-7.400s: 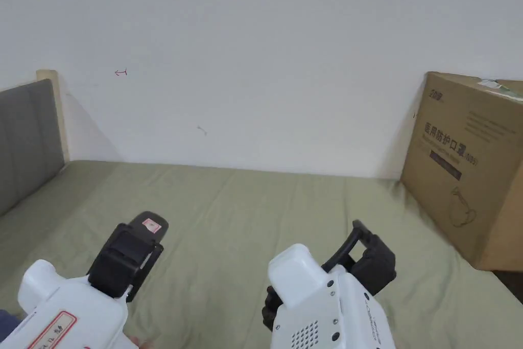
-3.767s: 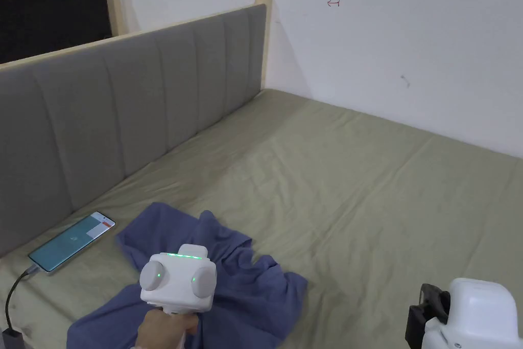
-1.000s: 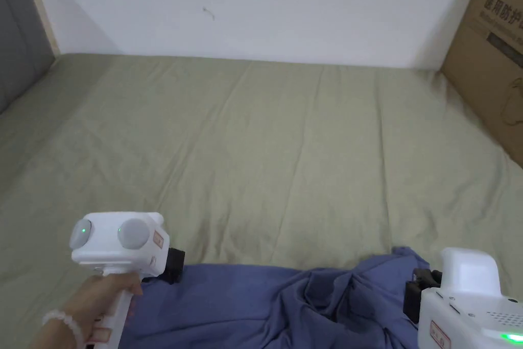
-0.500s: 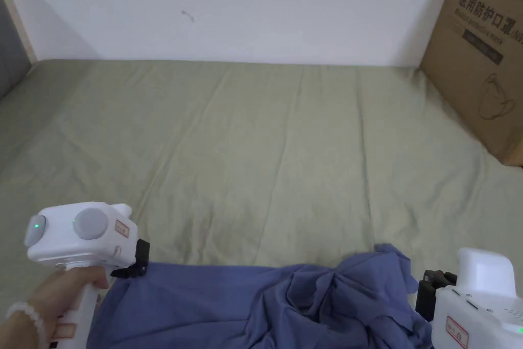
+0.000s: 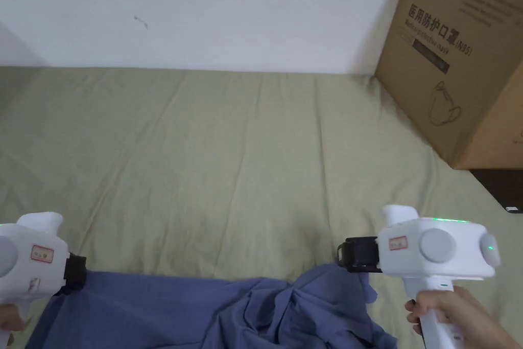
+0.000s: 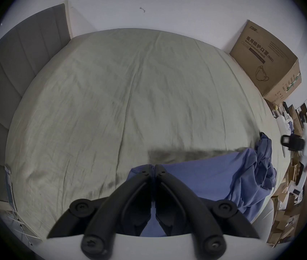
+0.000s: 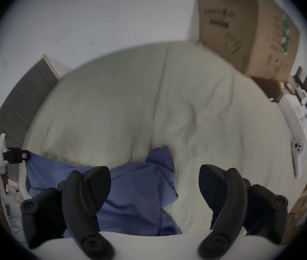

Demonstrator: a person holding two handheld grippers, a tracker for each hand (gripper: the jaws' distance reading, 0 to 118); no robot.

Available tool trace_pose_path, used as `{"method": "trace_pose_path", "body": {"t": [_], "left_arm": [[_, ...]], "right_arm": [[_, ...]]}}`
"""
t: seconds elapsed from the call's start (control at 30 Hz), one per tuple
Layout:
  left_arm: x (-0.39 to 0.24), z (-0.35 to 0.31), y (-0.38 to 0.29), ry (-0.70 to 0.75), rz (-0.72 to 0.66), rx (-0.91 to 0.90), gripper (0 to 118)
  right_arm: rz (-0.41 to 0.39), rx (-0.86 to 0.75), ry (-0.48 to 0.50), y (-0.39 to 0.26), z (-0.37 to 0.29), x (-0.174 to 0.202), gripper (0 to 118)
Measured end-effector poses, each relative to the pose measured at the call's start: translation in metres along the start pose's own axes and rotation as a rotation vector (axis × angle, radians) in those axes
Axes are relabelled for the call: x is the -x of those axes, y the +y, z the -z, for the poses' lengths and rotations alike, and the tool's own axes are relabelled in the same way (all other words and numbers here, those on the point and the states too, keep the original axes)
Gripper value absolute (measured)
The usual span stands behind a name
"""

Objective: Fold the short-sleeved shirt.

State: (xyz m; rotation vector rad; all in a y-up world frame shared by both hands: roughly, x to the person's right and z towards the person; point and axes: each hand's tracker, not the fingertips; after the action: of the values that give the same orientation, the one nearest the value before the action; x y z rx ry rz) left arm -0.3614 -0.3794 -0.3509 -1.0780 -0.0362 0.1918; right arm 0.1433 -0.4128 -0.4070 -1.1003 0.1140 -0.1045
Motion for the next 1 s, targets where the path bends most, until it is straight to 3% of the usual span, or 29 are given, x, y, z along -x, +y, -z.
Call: {"method": "trace_pose_path", "body": {"t": [0.07, 0.1, 0.17, 0.27, 0.3, 0.33, 0.43, 0.6, 0.7, 0.87, 1.0], "left_arm": [[0.003, 0.003, 0.0, -0.005, -0.013, 0.003, 1], [0.004, 0.005, 0.0, -0.003, -0.017, 0.007, 1], [0.004, 0.008, -0.001, 0.008, -0.019, 0.013, 1], [0.007, 0.012, 0.0, 0.015, -0.022, 0.023, 1], [0.007, 0.011, 0.0, 0.014, -0.027, 0.027, 1], [0.007, 0.011, -0.001, 0.011, -0.024, 0.026, 1], [0.005, 0.006, 0.001, 0.031, -0.007, 0.018, 1], [0.009, -0.027, 0.012, 0.063, -0.026, -0.052, 1], [0.01, -0.058, 0.027, 0.14, 0.003, -0.134, 1], [0.017, -0.122, 0.063, 0.119, -0.035, -0.277, 1], [0.0, -0.175, 0.099, 0.151, 0.028, -0.397, 1]], "right_arm": [[0.023, 0.109, -0.02, 0.009, 0.03, 0.001, 68], [0.063, 0.132, 0.0, 0.009, 0.041, 0.001, 63], [0.112, 0.183, 0.078, 0.007, 0.064, 0.0, 58], [0.136, 0.182, 0.032, 0.014, 0.062, 0.001, 54], [0.131, 0.163, 0.088, 0.017, 0.053, 0.001, 40], [0.116, 0.159, 0.133, 0.021, 0.048, 0.002, 10], [0.042, 0.148, 0.052, 0.028, 0.035, 0.007, 11], [0.065, 0.039, 0.118, 0.047, -0.015, 0.01, 11], [0.017, -0.06, 0.129, 0.071, -0.063, 0.012, 11], [-0.016, -0.234, 0.161, 0.114, -0.149, 0.018, 11], [-0.057, -0.338, 0.174, 0.151, -0.207, 0.03, 11]]}}
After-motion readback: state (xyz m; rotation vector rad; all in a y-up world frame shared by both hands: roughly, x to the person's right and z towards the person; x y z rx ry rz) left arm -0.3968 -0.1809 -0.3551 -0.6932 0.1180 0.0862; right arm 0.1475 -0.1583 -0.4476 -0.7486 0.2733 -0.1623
